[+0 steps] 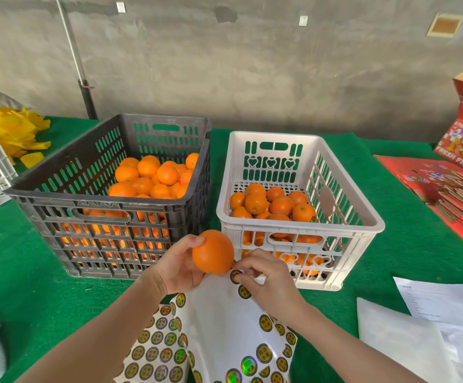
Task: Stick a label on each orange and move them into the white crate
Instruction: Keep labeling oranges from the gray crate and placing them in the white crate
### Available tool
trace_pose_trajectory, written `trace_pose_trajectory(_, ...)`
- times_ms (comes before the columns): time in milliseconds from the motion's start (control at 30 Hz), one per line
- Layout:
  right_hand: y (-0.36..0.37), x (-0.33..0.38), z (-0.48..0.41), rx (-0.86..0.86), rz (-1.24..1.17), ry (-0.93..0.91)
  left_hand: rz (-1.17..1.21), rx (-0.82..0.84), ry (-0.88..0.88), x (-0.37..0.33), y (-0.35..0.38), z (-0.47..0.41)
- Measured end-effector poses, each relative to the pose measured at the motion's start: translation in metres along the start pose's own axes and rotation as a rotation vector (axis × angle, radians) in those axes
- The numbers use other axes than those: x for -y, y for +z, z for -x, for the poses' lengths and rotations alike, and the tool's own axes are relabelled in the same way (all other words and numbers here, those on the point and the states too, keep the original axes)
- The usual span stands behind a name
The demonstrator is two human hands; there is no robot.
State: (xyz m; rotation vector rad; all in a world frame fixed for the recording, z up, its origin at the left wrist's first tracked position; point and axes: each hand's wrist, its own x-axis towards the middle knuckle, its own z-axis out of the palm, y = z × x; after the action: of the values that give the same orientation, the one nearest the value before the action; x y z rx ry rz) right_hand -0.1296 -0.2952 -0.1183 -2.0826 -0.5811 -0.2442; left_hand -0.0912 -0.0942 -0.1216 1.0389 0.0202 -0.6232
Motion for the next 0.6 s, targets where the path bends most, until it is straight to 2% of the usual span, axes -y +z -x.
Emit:
trace_pose_trajectory(167,-0.008,0.003,-0.003,0.055,-0.1,0.137,-0.035,0.012,0.011,-0.004,0.003,0.002)
trace_pose_trajectory(300,-0.009,0.004,-0.004,0.085,0.052,-0.017,-0.081,0.014,0.031,-0.004,0.004,0.002)
trace_pose_trajectory(433,-0.012,0.005,-0.005,0.091,0.105,-0.043,-0.094,0.008,0.037,-0.004,0.005,0.0)
trace_pose_trajectory(533,-0.012,0.007,-0.004,0.111,0.049,-0.019,-0.086,0.004,0.014,-0.004,0.005,-0.001)
trace_pose_trajectory(600,-0.014,0.01,-0.003,0.078,-0.086,0.024,-0.091,0.019,-0.021,-0.004,0.004,-0.002)
